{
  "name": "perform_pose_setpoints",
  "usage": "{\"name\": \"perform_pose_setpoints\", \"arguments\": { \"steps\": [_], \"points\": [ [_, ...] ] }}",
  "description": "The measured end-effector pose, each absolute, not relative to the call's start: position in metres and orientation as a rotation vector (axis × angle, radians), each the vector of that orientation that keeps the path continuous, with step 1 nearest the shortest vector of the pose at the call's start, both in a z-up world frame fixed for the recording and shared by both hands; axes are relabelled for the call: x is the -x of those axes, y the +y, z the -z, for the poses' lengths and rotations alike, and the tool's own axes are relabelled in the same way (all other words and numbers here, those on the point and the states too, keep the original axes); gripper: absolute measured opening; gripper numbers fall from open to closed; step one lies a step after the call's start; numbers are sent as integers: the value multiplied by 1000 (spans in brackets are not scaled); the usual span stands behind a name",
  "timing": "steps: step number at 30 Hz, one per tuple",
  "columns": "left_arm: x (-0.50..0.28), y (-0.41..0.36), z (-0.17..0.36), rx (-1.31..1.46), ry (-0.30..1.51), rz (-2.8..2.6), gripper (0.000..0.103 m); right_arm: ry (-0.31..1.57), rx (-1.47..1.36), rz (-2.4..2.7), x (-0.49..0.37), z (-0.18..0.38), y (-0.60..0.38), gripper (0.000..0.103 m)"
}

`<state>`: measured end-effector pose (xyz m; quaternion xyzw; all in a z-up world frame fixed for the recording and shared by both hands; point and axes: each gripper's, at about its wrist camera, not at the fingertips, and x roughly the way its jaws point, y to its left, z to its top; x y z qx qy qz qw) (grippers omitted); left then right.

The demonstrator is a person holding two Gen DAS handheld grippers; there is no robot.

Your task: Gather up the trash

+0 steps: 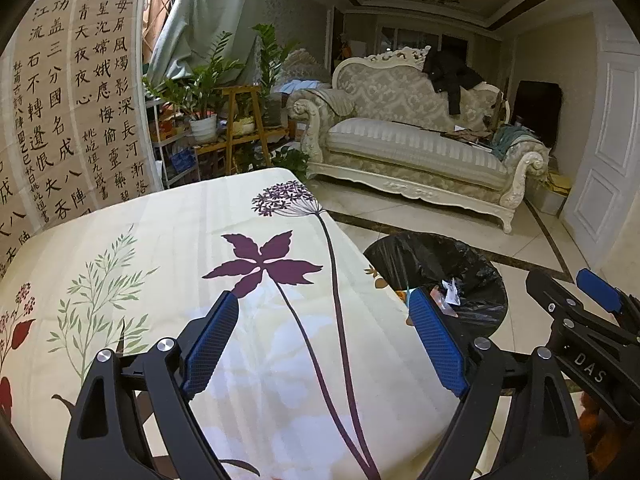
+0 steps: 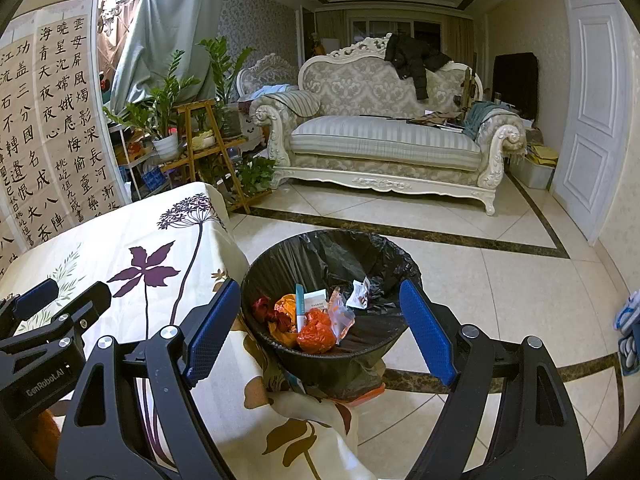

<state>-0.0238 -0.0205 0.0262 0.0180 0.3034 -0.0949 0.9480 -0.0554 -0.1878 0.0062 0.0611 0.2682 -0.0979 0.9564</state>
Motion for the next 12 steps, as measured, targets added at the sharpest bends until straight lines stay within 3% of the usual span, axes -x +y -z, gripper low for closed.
{"name": "perform_pose_setpoints", "arguments": {
  "steps": [12],
  "points": [
    [12, -7, -20, -9, 660, 168, 85, 563, -109, 184, 48, 0, -180, 80]
  ]
}}
